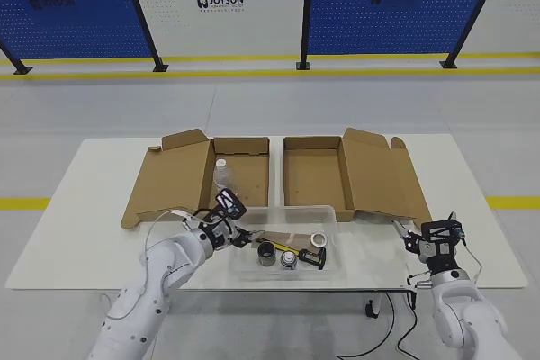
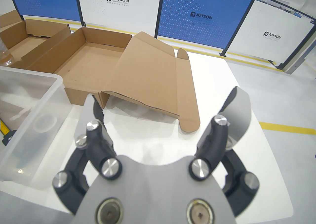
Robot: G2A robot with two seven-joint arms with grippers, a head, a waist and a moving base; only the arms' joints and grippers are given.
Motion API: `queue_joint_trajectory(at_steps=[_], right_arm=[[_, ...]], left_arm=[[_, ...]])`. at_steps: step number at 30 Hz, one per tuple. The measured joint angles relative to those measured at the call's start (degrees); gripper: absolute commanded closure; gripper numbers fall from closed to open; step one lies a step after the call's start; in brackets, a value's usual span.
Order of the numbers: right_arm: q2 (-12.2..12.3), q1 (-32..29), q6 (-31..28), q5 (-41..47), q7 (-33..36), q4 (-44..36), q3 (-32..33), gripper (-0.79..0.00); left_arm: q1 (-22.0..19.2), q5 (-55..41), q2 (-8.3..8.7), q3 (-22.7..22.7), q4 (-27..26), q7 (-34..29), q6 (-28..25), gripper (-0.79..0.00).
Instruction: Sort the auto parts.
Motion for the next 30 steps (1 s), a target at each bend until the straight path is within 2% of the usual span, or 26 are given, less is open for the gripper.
queue_joint_trajectory(at_steps=[3,6,17,21,30], right_arm=[[0.0,0.0,0.0,0.0,0.0,0.0,0.0,-0.785],[0.0,0.0,0.0,0.0,0.0,0.0,0.0,-0.785],[0.0,0.0,0.0,0.0,0.0,0.0,0.0,-0.785],[0.0,0.0,0.0,0.0,0.0,0.0,0.0,-0.785],[0.0,0.0,0.0,0.0,0.0,0.0,0.0,-0.785]], left_arm=[[-0.3,-2.6,-0.05,0.7,-0.3,-5.6,-0.7,-0.785],[-0.8,-5.2,-0.09,1.2,-0.5,-8.4,-1.2,-0.785],[-1.0,-5.5,-0.08,1.2,-0.6,-8.3,-1.6,-0.785],[-0.8,-9.2,-0.27,0.9,-0.3,-7.5,0.9,-0.785],[-5.8,-20.6,-1.00,3.9,0.9,-19.1,4.2,-0.785]])
